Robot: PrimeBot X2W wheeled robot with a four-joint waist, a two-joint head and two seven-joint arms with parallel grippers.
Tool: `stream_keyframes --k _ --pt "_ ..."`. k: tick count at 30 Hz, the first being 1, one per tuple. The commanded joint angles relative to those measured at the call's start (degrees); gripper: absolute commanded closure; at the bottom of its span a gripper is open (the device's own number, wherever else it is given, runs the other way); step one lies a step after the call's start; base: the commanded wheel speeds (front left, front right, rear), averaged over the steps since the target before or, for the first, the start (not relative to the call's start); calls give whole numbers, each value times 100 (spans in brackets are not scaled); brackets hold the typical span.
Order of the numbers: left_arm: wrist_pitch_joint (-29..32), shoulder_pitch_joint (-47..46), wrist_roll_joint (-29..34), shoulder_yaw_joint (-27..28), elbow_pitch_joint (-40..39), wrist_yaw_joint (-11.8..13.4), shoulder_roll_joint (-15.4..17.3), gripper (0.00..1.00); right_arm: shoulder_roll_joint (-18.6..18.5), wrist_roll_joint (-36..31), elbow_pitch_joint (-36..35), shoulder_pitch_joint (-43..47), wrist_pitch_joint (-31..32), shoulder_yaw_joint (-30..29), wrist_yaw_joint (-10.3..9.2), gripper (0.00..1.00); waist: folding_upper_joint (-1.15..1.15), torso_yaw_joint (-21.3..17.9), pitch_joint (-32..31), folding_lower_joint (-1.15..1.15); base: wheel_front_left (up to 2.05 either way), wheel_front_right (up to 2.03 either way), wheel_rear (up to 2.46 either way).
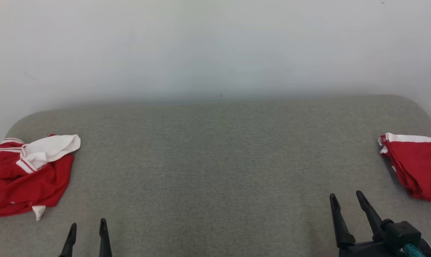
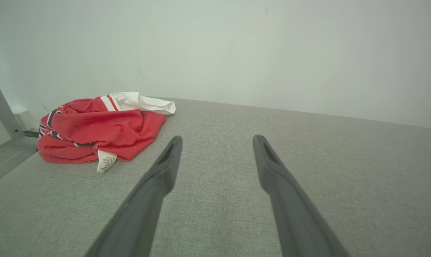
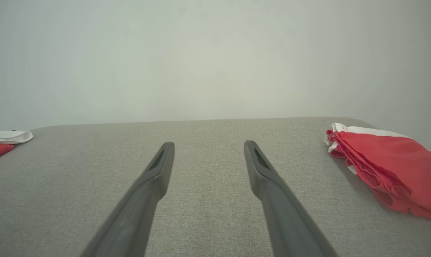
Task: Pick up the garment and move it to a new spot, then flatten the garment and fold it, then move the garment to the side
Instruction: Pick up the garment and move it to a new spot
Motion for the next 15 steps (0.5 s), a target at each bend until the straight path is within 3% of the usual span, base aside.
stream_keyframes --k 1,15 --pt "-18 -19 23 13 -19 28 -4 0 1 -32 -22 51 -25 16 -15 0 0 215 -3 0 0 0 0" --pt "-18 164 235 224 31 2 -4 0 180 31 12 97 -24 178 -15 0 0 1479 -31 0 0 0 0"
